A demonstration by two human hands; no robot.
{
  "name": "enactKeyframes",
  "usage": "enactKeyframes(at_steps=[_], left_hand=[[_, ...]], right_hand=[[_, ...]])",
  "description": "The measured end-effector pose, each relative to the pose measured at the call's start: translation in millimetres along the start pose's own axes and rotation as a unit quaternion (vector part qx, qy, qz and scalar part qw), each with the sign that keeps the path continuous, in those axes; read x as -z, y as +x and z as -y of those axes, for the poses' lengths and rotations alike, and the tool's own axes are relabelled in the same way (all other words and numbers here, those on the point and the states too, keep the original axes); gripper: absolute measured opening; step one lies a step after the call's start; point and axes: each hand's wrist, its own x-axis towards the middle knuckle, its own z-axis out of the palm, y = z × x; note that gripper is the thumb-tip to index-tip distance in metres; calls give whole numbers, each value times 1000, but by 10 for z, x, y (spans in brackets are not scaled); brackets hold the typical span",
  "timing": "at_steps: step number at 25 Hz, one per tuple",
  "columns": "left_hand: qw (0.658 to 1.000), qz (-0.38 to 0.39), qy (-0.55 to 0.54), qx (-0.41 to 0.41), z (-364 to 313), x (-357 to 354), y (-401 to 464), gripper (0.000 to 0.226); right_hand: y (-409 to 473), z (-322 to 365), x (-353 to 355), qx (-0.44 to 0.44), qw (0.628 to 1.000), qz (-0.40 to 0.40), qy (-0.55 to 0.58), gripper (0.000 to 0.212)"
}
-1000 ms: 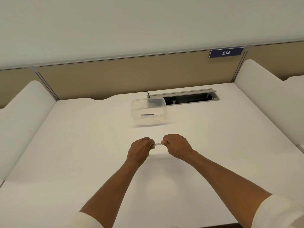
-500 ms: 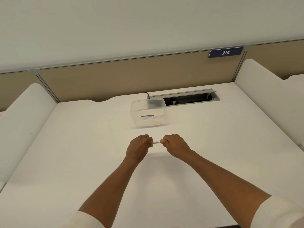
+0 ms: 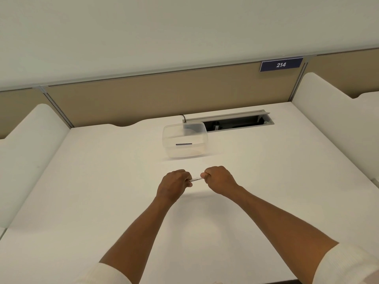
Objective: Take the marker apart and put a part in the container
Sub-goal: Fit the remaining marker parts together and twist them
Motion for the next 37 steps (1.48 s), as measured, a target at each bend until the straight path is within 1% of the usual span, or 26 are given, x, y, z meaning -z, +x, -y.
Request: enactKeyframes(at_steps=[2,4,5,7,10,12,13,16,19,21,24,25,27,30,33,37], left_hand=[[1000,-1,5,0,-2,-2,0,7],[1000,0,21,-8,-5,9,6,6],[1000,0,25,-15,3,11,9,5],[999,-6,27,-27,18,10,16,7],[998,-16,41,-40,33,26,26,11],[998,-18,48,-46,44,31,31,13],[998,-19,48,-45,46,36,35,13],[999,-16,37,-37,35,34,52,14],[999,-3,33,-34,8,13,56,7],[999,-3,36,-32,11,5,50,2],[998,-6,55,-43,14,10,58,4],[997,-6,61,-47,16,23,58,3],[996,-10,72,-55,13,34,65,10],[994,-17,88,-60,13,60,44,15],[993,-20,92,-67,14,69,46,18],[996,-6,68,-53,-23,82,44,15]], right_hand=[[9,12,-16,-55,996,42,61,41],[2,14,-9,-106,979,84,152,42],[-4,20,-1,-115,971,92,186,42],[3,22,12,-92,972,67,206,40],[42,10,15,-26,985,0,172,24],[74,-9,34,-3,988,-18,151,17],[87,-21,46,-4,990,-18,139,18],[67,-18,43,-22,998,-13,64,31],[41,0,4,-43,999,3,8,41],[46,31,-16,-71,996,40,22,46],[31,29,-29,-126,979,79,136,43],[12,29,-26,-120,977,77,159,43],[-22,9,-24,-64,987,48,141,40],[-38,-42,-11,0,996,2,86,23],[-40,-30,11,24,997,-48,57,17],[-69,-27,34,32,998,-54,7,21]])
